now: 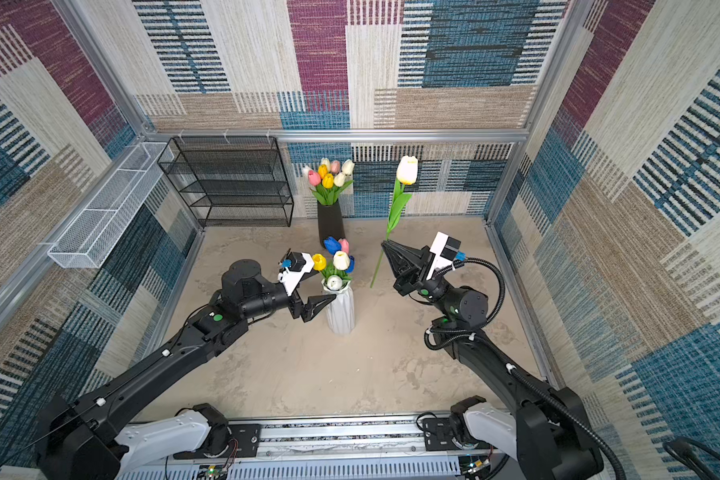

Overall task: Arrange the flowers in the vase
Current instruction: 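Lift the white tulip upright with the right gripper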

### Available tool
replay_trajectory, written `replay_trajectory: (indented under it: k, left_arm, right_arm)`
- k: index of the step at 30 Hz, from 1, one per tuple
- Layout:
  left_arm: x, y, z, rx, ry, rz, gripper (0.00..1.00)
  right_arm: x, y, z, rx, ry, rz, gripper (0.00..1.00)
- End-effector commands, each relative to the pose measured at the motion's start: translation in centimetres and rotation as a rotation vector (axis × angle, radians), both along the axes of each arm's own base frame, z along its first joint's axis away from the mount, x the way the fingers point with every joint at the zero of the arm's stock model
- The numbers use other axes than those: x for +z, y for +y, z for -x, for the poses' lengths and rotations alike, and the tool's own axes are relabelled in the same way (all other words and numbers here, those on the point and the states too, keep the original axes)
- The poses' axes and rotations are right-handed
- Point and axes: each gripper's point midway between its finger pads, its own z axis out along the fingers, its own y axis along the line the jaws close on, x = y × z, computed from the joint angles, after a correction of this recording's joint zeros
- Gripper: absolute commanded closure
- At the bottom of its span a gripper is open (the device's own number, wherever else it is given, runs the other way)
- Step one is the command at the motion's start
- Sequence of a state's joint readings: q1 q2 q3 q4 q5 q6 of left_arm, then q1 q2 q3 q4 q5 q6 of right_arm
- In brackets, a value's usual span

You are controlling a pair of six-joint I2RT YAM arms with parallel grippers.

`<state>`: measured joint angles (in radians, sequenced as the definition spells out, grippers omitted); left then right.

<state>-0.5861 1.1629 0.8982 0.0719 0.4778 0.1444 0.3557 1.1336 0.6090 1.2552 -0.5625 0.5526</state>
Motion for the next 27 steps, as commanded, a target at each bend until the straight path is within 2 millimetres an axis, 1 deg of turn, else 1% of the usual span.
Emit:
replay_trajectory:
  k: [1, 6, 10, 11, 13, 15, 17, 21, 25, 27]
  left_arm:
    - [1.2, -0.7, -0.8, -0.013, -0.09, -0.009, 0.06]
    - [1.2, -1.6, -2.4, 0.004, -0.104, -0.004, 0.06]
    - [0.7, -2.5, -3.1, -0.014, -0.095, -0.003, 0.1]
    - [0.6, -2.6, -3.2, -0.013, -0.092, -0.002, 0.12]
    - [0.6, -2.9, -3.5, -0.013, -0.091, 0.004, 0.2]
    - [0.5, -3.0, -3.6, -0.011, -0.092, 0.006, 0.26]
    - [0.8, -2.9, -3.7, -0.007, -0.099, 0.009, 0.33]
    - [1.1, -2.7, -3.7, 0.007, -0.112, 0.011, 0.39]
    - [1.4, -2.3, -3.8, 0.031, -0.12, 0.009, 0.52]
    - [1.6, -2.1, -3.8, 0.042, -0.123, 0.01, 0.56]
  right_arm:
    - [2.1, -0.4, 1.1, 0.001, -0.085, -0.06, 1.0]
    - [2.6, -1.0, 1.4, -0.036, -0.11, -0.067, 1.0]
    - [2.6, -1.0, 1.5, -0.05, -0.108, -0.057, 1.0]
    - [2.6, -1.0, 1.4, -0.052, -0.104, -0.052, 1.0]
    - [2.4, -1.1, 1.5, -0.055, -0.099, -0.051, 1.0]
    - [2.2, -1.2, 1.5, -0.061, -0.099, -0.049, 1.0]
    - [2.0, -1.1, 1.3, -0.067, -0.091, -0.042, 1.0]
    - [1.7, -1.1, 1.3, -0.066, -0.088, -0.038, 1.0]
    - [1.6, -0.7, 1.2, -0.047, -0.086, -0.041, 1.0]
    - [1.6, -0.4, 1.1, -0.036, -0.089, -0.043, 1.0]
